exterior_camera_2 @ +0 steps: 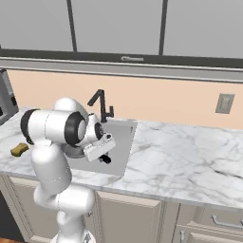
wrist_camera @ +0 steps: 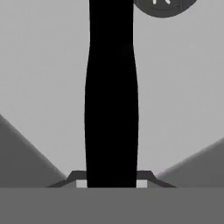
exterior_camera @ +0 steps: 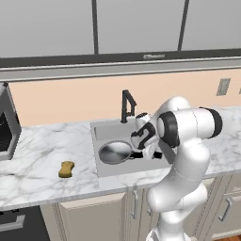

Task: Pick the pan and sponge and place them into the sink. Then turn on the water.

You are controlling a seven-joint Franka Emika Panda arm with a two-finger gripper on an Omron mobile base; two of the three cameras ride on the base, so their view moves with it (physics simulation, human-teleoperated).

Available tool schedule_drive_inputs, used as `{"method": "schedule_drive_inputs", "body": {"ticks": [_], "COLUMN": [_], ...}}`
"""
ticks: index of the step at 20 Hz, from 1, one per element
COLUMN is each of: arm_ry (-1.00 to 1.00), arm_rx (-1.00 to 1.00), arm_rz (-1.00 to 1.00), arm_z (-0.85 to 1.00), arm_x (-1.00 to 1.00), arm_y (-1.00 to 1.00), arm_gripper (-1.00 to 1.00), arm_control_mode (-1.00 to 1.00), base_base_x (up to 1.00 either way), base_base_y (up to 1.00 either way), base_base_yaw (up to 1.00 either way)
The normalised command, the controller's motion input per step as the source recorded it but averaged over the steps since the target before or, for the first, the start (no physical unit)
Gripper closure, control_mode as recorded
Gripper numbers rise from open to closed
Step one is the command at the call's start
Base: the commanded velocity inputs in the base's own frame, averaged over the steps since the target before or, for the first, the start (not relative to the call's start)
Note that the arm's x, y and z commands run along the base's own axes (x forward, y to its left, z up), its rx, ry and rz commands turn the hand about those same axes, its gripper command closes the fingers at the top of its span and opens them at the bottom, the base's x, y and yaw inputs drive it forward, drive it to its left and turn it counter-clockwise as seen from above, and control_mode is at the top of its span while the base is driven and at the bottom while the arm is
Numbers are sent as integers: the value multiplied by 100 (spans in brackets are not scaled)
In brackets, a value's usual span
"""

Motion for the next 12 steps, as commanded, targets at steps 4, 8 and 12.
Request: {"method": "schedule_drive_inputs", "body": {"ticks": [4, 8, 12], "arm_ry": [-2, -11, -16], "arm_rx": [1, 0, 0], "arm_rz": [-2, 0, 0], "arm_z": [-40, -43, -41], "arm_x": [42, 32, 7], "arm_y": [0, 0, 0], "arm_gripper": [100, 100, 100], "arm_control_mode": [-100, -100, -100], "base_base_x": [0, 0, 0], "base_base_y": [0, 0, 0], "base_base_yaw": [0, 0, 0]}}
